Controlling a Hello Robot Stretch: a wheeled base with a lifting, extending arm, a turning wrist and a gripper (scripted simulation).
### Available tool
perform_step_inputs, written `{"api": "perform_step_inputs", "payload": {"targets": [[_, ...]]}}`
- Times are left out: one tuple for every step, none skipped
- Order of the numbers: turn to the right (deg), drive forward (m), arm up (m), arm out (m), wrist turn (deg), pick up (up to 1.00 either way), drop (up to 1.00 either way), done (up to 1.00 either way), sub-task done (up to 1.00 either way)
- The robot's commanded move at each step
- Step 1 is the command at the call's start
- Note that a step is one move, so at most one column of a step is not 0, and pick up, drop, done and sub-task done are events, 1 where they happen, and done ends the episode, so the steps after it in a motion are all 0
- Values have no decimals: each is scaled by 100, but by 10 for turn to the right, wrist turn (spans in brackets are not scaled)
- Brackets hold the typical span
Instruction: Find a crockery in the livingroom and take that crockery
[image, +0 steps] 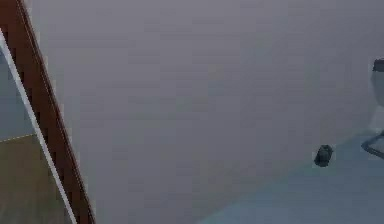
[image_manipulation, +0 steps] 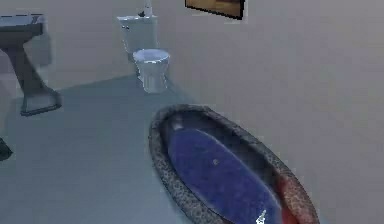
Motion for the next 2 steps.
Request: {"api": "perform_step_inputs", "payload": {"targets": [[-450,0,0,0,0,0,0,0,0],[-240,0,0,0,0,0,0,0,0]]}}
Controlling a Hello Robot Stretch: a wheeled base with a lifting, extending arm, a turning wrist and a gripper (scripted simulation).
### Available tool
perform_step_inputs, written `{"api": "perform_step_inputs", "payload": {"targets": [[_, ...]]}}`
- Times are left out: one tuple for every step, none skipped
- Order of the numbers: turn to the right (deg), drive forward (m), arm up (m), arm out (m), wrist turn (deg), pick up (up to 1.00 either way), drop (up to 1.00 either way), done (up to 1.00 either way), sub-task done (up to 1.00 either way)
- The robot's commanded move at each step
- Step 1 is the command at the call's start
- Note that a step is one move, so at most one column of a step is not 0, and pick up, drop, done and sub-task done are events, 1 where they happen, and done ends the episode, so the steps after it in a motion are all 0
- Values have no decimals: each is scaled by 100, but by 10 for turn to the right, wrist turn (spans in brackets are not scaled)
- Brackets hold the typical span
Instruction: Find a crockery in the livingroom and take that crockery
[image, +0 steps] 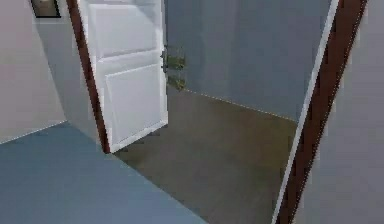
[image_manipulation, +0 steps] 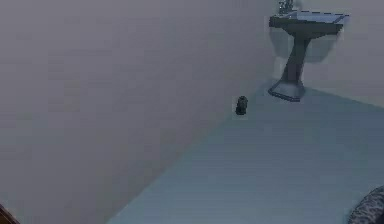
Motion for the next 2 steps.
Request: {"api": "perform_step_inputs", "payload": {"targets": [[0,55,0,0,0,0,0,0,0],[-450,0,0,0,0,0,0,0,0]]}}
